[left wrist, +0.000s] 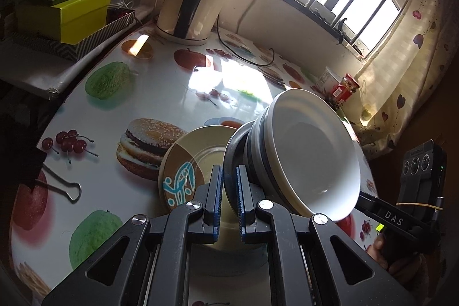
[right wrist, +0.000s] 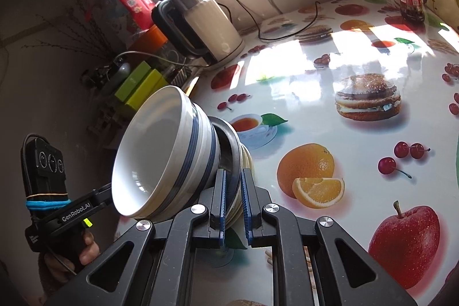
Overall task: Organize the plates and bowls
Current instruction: 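Lower the bowl stack onto the cream plates with both tools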
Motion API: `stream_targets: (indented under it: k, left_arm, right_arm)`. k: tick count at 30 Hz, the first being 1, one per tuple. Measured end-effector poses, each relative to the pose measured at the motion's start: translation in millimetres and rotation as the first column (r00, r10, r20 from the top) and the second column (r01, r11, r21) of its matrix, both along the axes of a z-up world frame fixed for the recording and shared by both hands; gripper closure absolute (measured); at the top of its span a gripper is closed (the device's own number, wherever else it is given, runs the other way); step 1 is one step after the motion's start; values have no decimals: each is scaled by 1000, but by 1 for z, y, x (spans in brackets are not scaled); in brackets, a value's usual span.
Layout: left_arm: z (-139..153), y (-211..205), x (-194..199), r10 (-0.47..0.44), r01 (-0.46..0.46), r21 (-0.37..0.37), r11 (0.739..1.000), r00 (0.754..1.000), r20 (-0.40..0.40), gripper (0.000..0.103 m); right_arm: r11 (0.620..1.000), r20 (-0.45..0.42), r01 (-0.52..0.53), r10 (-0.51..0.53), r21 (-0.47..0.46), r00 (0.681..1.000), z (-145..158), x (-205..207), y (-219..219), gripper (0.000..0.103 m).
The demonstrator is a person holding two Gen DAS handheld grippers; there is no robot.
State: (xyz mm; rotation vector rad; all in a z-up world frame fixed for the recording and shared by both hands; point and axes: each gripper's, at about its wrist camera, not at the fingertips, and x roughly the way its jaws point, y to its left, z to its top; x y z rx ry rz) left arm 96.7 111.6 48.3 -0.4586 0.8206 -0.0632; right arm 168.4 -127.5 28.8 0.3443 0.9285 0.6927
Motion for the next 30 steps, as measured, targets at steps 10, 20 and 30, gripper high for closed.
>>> stream_targets:
  k: [10,20,30]
  left_arm:
    - [-6,13,3,23,-23,-7,1000,1000,4,100]
    - [-11,22,4,39,-39,-30,999,999,-3,100]
    - [-12,28,-2,66,-66,-21,998,998,-1,100]
  right_arm:
    - [1000,-14,-19,19,-5,1000,-8,7,15,92]
    - [1000,-13,-22,22,-19,1000,-15,11,27,91]
    - [999,-4,-12,11,-37,1000,-17,15,33,90]
